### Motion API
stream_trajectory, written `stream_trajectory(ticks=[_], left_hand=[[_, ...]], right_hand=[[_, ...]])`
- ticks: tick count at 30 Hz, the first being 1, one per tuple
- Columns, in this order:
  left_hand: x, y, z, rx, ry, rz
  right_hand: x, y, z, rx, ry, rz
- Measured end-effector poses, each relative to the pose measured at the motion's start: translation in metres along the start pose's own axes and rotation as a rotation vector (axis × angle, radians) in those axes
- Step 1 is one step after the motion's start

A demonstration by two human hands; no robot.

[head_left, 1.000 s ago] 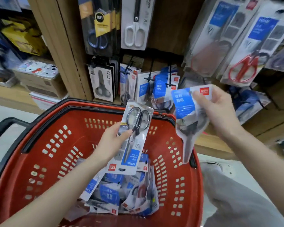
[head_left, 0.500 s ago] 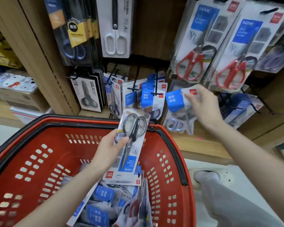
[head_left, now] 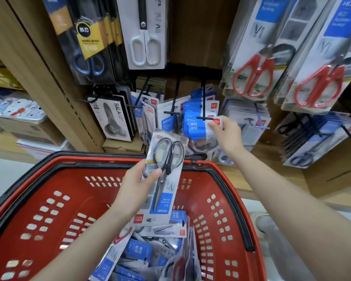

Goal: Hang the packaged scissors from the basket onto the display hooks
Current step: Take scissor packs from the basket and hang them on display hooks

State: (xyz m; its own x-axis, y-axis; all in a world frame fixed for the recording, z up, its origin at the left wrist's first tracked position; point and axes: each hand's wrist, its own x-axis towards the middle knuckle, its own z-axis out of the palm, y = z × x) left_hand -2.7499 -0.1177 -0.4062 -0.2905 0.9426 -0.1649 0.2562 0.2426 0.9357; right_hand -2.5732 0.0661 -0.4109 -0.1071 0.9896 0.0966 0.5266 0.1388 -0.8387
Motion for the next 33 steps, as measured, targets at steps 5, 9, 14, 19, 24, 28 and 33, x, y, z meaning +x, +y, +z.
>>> stream_trajectory(ticks=[5, 9, 14, 19, 24, 28, 33], left_hand=[[0.006, -0.001, 0.001, -0.017, 0.005, -0.026], [0.009, 0.0, 0.002, -0.029, -0.005, -0.032], [0.012, 0.001, 0.001, -0.035, -0.022, -0.028], [0.014, 0.001, 0.0, -0.031, -0.03, -0.02], [0.013, 0.001, -0.001, -0.041, -0.019, -0.027], [0.012, 0.002, 0.0, -0.045, -0.013, -0.028], [0.008, 0.007, 0.004, -0.1, -0.007, -0.045]], right_hand=[[0.008, 0.004, 0.007, -0.006, 0.014, -0.015], [0.009, 0.007, 0.014, 0.007, 0.042, -0.059], [0.019, 0.009, 0.019, 0.024, 0.1, -0.023], [0.032, 0.012, 0.019, 0.008, 0.133, -0.021], [0.036, 0.018, 0.016, -0.031, 0.097, -0.056], [0.031, 0.02, 0.014, -0.026, 0.099, -0.062], [0.011, 0.01, 0.003, 0.024, 0.1, 0.027]])
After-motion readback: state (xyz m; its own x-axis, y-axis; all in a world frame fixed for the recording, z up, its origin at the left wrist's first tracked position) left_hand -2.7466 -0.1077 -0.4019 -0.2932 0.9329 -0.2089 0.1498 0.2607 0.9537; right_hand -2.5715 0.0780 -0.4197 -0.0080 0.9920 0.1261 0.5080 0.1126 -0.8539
